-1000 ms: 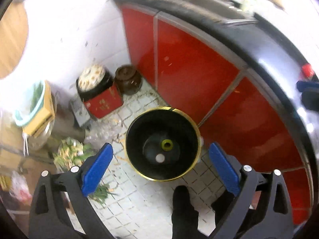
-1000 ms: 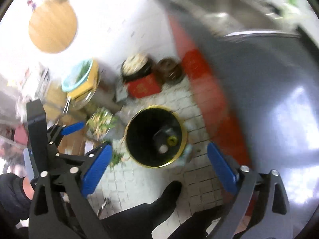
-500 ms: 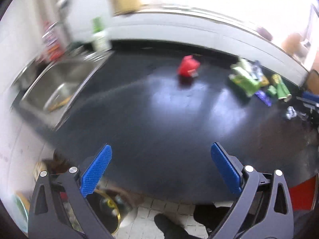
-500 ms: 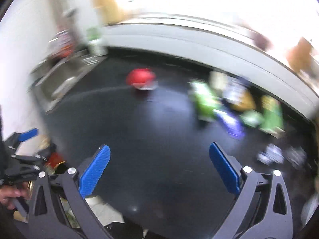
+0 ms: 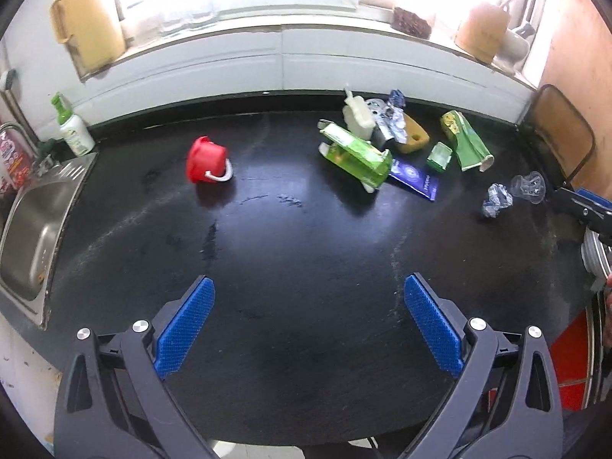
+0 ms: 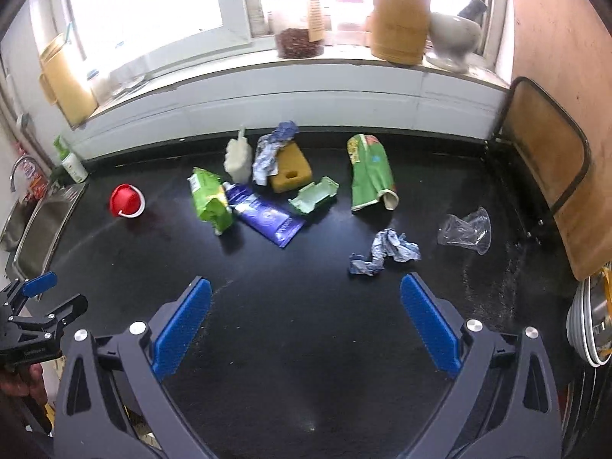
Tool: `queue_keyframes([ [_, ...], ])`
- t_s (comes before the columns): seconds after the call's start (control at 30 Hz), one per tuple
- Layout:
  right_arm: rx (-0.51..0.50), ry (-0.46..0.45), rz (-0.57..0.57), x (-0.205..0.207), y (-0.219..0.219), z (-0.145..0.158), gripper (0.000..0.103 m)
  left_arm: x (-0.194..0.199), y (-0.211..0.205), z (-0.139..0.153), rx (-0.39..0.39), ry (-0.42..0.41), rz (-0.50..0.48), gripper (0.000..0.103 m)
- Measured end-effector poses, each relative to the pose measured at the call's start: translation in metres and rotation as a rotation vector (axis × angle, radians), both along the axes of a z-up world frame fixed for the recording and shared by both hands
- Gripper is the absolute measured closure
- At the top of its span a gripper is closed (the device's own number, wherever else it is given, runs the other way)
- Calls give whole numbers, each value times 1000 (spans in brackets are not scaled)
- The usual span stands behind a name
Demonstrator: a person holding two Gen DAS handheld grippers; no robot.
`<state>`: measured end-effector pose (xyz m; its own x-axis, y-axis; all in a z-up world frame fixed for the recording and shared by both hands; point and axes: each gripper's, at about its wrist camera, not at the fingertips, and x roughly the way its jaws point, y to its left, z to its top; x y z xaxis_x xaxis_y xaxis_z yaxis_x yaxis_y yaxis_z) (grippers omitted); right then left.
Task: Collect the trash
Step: 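Move both tools back over the counter, then grasp the green snack box with the left tool while the right tool grasps crumpled foil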
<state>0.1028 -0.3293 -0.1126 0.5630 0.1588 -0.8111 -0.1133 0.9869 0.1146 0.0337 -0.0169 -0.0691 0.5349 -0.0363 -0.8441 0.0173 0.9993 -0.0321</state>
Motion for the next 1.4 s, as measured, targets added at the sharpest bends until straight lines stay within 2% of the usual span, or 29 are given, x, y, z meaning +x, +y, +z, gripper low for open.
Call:
queue_keyframes([
  [0.17, -1, 33, -24, 15, -12, -14, 7, 20, -17, -3, -4, 15, -12, 7],
  [0.33, -9, 74, -39, 37, -23, -39, 7, 57, -32, -13, -24, 29, 18, 7],
  [0.53, -34, 140, -39, 72, -38, -85, 7, 113, -56, -41, -13, 64, 33, 7],
  [0.73, -62, 215, -40, 104, -50, -134, 7, 174, -65, -73, -39, 108, 87, 7],
  [0.83, -60, 252, -52, 116, -56, -152, 7, 199, -66, -85, -37, 106, 125, 7],
  [1.0, -42, 282, -56, 127, -61, -171, 9, 227, -68, -107, -22, 154, 140, 7],
  [1.07, -42, 280, -52, 129, -59, -174, 15, 230, -65, -113, -36, 160, 146, 7],
  [1.1, -56, 265, -44, 128, -56, -173, 22, 231, -63, -115, -51, 160, 146, 10],
  [1.13, -65, 254, -37, 127, -54, -171, 37, 232, -62, -117, -58, 164, 142, 22],
  [1.17, -71, 247, -30, 127, -51, -170, 45, 232, -61, -119, -69, 169, 131, 42],
  [1.2, -70, 244, -24, 126, -49, -170, 59, 232, -61, -121, -73, 178, 122, 45],
  [1.23, -63, 240, -21, 125, -47, -169, 68, 230, -59, -121, -75, 179, 119, 47],
  [1.33, -59, 225, -18, 119, -43, -166, 80, 222, -55, -118, -70, 169, 119, 55],
  [1.4, -48, 208, -17, 113, -42, -162, 80, 215, -52, -112, -58, 150, 109, 55],
])
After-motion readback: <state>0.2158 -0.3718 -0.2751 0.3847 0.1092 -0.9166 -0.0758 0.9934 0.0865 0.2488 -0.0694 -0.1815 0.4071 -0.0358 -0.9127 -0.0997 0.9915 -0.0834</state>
